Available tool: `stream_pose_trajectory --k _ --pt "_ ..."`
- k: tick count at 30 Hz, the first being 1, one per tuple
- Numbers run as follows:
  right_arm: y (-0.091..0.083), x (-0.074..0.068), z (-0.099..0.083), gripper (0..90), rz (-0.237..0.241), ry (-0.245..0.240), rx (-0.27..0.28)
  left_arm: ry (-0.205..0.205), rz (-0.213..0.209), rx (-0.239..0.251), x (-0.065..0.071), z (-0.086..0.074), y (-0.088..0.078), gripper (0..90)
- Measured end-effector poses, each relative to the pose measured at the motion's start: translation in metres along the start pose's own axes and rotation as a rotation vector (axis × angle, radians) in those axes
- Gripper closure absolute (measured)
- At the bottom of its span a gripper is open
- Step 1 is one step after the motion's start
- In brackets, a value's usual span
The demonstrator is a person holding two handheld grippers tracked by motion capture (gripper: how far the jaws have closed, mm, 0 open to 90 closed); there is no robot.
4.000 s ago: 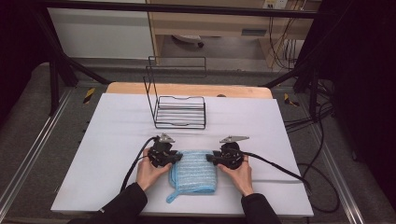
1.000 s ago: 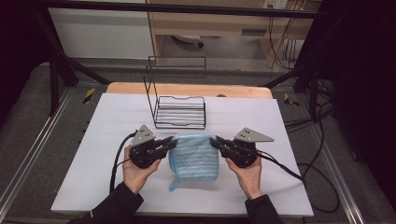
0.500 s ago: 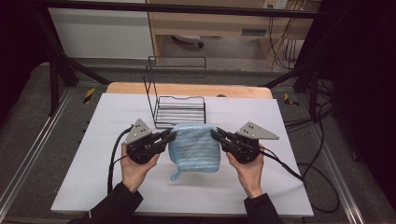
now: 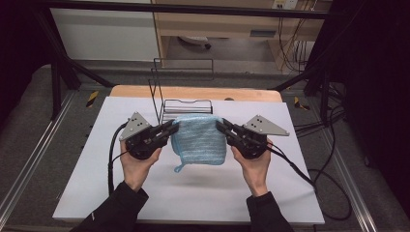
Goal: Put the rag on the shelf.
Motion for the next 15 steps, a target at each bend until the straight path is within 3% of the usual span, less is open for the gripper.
stream_pose_trajectory --k 15 --pt "0.015 -0.003 0.035 81.7 -0.017 -0.041 0.072 0.008 0.027 0.081 -0.01 0.034 0.002 79.0"
Point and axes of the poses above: each handheld gripper's, and its own axes: y roughly forward along the jaws, z roughly out of its top, x roughly to its right, the point moved 1 cm from there along y, roughly forward along the jaws, and after that the axes turned 8 degrees about x, right-handed, at the moved point
